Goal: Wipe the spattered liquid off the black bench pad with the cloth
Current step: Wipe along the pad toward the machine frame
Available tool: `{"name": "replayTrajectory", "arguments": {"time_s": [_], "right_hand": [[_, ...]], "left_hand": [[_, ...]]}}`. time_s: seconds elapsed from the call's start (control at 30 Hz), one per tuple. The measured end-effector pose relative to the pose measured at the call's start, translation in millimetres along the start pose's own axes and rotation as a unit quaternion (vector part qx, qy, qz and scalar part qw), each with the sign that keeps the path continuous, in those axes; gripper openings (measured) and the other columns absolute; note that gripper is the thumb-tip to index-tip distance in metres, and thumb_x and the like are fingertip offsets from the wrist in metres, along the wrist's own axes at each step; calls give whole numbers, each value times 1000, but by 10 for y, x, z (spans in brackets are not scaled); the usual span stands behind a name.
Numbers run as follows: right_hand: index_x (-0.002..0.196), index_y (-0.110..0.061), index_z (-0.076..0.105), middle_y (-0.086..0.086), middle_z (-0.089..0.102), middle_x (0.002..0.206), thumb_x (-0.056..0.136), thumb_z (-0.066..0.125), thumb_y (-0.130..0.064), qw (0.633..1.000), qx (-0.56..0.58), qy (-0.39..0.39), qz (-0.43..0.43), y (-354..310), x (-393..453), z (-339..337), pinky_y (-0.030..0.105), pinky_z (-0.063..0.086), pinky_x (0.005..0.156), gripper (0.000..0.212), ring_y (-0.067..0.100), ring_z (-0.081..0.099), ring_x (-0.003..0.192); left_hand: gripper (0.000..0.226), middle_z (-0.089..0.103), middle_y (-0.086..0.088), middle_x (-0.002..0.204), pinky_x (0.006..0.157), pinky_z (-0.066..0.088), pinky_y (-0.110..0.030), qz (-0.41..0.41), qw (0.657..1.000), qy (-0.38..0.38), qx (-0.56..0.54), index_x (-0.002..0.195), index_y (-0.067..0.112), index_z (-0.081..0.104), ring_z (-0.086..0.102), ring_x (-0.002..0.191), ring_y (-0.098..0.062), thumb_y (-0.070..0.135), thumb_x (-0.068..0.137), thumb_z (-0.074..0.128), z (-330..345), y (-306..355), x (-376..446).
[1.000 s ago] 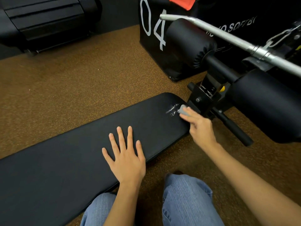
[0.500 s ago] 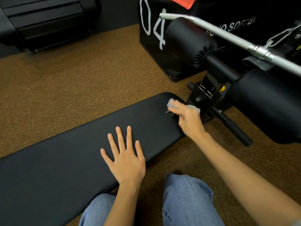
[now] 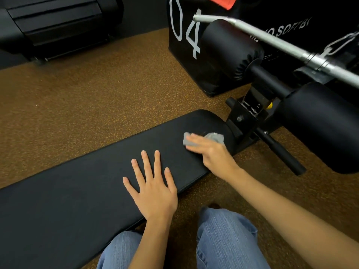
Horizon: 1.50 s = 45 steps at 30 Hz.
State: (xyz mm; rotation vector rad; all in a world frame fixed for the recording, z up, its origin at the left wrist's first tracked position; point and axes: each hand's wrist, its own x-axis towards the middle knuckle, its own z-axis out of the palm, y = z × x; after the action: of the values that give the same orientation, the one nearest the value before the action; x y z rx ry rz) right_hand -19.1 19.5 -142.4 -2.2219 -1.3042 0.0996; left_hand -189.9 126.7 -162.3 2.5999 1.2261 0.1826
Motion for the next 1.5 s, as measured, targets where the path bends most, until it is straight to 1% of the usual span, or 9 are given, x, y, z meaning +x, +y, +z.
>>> {"name": "replayTrajectory", "arguments": {"time_s": [0.1,0.3,0.53,0.87,0.93,1.1,1.27,1.43,1.5], "right_hand": [[118,-8,67,7,57,134,75,54,22,999,-22,19,-25,185,-136,-191,32,33,113,54,17,49,129],[113,-6,69,8,61,130,79,49,23,976,8,135,173,295,390,-184,44,25,118,49,23,51,128],[118,-16,68,-1,56,136,77,54,18,1000,8,9,18,70,-238,-111,57,1,117,55,12,44,133],[122,-10,64,13,54,138,86,45,17,963,-2,151,222,469,619,-176,42,30,115,49,22,42,135],[123,-11,64,12,53,139,86,45,16,971,-19,137,195,346,647,-103,41,30,115,50,25,45,133],[123,-9,64,9,53,138,81,46,21,999,-34,13,-10,390,391,-131,33,28,117,54,19,44,134],[118,-2,66,14,58,133,79,41,24,961,-1,153,230,568,747,-186,32,28,117,53,24,46,133],[120,-8,65,7,56,136,78,47,21,1000,25,18,0,-28,777,231,30,30,115,54,17,47,132],[123,-11,63,5,54,139,80,49,19,999,-4,9,-39,-14,793,254,26,28,115,55,16,45,133]], "left_hand": [[57,-4,9,167,121,-2,-56,2,1000,3,1,157,44,0,-9,155,-21,51,101,7,14,-6,-1],[56,-3,9,168,122,-1,-57,1,1000,6,-3,157,43,1,-9,155,-21,51,101,8,21,-6,-8],[57,-3,8,167,122,0,-57,-1,1000,13,-3,157,43,1,-8,155,-22,51,101,8,35,-8,5],[57,-7,10,167,122,-1,-57,-2,1000,5,-4,156,44,-3,-11,154,-21,51,100,5,19,1,-1],[57,-7,9,167,122,-2,-57,-3,1000,5,-6,156,43,-2,-11,154,-21,51,100,6,21,2,2],[57,-3,8,167,122,1,-58,0,1000,11,-6,157,42,2,-8,155,-22,50,101,9,30,3,3],[57,-3,9,167,122,0,-58,0,1000,10,-6,157,43,1,-8,155,-22,51,101,10,29,9,-3],[57,-2,8,168,122,2,-58,0,1000,12,0,157,41,2,-6,155,-22,50,101,11,22,11,-2],[57,-3,8,167,122,2,-58,0,1000,10,1,157,42,1,-6,155,-22,50,101,11,19,9,-6]]}}
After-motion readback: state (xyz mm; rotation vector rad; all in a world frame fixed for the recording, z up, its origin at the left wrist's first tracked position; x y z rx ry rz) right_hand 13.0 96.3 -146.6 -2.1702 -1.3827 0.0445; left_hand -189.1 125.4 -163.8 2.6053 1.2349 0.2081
